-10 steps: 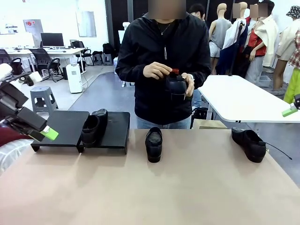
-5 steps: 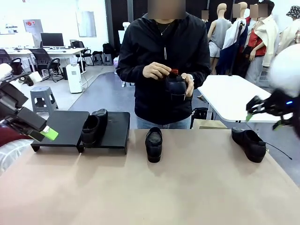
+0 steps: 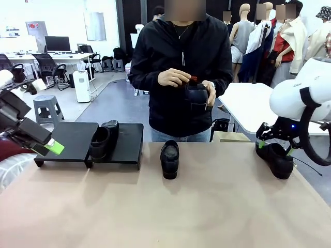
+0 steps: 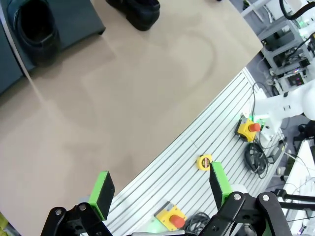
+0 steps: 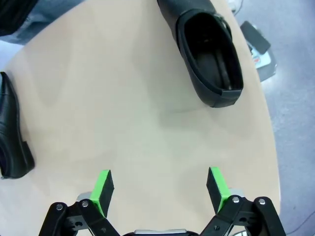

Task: Organize the shoes by placing them on the stand.
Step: Pick up one Shoe and place it in the middle of the table.

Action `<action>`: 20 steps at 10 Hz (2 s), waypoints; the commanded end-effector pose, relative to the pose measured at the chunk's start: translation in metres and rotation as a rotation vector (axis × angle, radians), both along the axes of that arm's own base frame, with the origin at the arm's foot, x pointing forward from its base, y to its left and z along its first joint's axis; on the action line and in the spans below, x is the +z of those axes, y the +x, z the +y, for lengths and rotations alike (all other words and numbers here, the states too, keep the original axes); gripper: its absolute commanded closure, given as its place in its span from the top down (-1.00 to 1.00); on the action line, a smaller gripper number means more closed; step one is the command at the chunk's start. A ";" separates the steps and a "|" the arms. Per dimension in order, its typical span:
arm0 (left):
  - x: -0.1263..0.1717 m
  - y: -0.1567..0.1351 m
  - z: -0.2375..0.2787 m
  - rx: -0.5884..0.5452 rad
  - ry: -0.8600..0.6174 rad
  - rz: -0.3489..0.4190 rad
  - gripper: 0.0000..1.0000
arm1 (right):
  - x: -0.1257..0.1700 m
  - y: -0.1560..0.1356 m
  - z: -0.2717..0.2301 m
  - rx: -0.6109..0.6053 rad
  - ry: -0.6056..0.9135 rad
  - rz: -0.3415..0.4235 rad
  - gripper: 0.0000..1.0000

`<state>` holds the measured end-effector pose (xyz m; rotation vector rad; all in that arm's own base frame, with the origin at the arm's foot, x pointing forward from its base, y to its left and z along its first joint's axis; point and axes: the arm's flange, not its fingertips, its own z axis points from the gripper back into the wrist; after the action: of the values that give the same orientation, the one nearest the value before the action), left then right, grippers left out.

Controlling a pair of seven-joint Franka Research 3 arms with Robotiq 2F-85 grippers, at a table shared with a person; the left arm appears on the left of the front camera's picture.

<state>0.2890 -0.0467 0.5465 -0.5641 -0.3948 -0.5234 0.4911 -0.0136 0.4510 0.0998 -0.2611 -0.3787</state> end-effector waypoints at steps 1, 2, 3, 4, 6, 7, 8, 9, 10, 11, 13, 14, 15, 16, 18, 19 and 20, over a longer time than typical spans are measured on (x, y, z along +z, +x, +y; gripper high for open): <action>0.001 0.001 0.001 -0.010 -0.022 0.002 1.00 | -0.013 0.006 -0.002 -0.003 0.000 0.024 1.00; 0.001 0.001 0.001 -0.010 -0.022 0.002 1.00 | -0.012 0.025 -0.010 -0.005 0.004 0.061 1.00; 0.001 0.001 0.001 -0.010 -0.022 0.002 1.00 | -0.007 0.053 -0.023 0.035 0.000 0.108 1.00; 0.001 0.001 0.001 -0.010 -0.022 0.002 1.00 | -0.003 0.078 -0.035 0.061 -0.020 0.114 1.00; 0.001 0.001 0.001 -0.010 -0.022 0.002 1.00 | -0.013 0.124 -0.046 0.107 -0.039 0.186 1.00; 0.001 0.001 0.001 -0.010 -0.022 0.002 1.00 | -0.027 0.143 -0.048 0.156 -0.029 0.215 1.00; 0.001 0.001 0.001 -0.010 -0.022 0.002 1.00 | -0.039 0.153 -0.047 0.182 -0.009 0.243 1.00; 0.001 0.001 0.001 -0.010 -0.022 0.002 1.00 | -0.051 0.161 -0.045 0.210 0.001 0.261 1.00; 0.001 0.001 0.001 -0.010 -0.022 0.002 1.00 | -0.063 0.167 -0.046 0.222 -0.002 0.260 1.00; 0.001 0.001 0.001 -0.010 -0.022 0.002 1.00 | -0.074 0.172 -0.049 0.197 -0.010 0.258 1.00; 0.001 0.001 0.001 -0.010 -0.022 0.002 1.00 | -0.092 0.176 -0.051 0.194 0.005 0.251 1.00; 0.001 0.001 0.001 -0.010 -0.022 0.002 1.00 | -0.099 0.175 -0.050 0.221 0.015 0.262 1.00; 0.001 0.001 0.001 -0.010 -0.022 0.002 1.00 | -0.103 0.175 -0.050 0.214 0.027 0.265 1.00; 0.001 0.001 0.001 -0.010 -0.022 0.002 1.00 | -0.103 0.173 -0.052 0.220 0.033 0.261 1.00; 0.001 0.001 0.001 -0.010 -0.022 0.002 1.00 | -0.104 0.172 -0.054 0.200 -0.012 0.275 0.66; 0.001 0.001 0.001 -0.010 -0.022 0.002 1.00 | -0.104 0.171 -0.053 0.229 -0.004 0.272 -0.53; 0.001 0.001 0.001 -0.010 -0.022 0.002 1.00 | -0.104 0.170 -0.053 0.233 -0.014 0.265 -1.00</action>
<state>0.2889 -0.0466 0.5467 -0.5643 -0.3948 -0.5234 0.6612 -0.0649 0.3454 0.0730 0.0310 -0.1912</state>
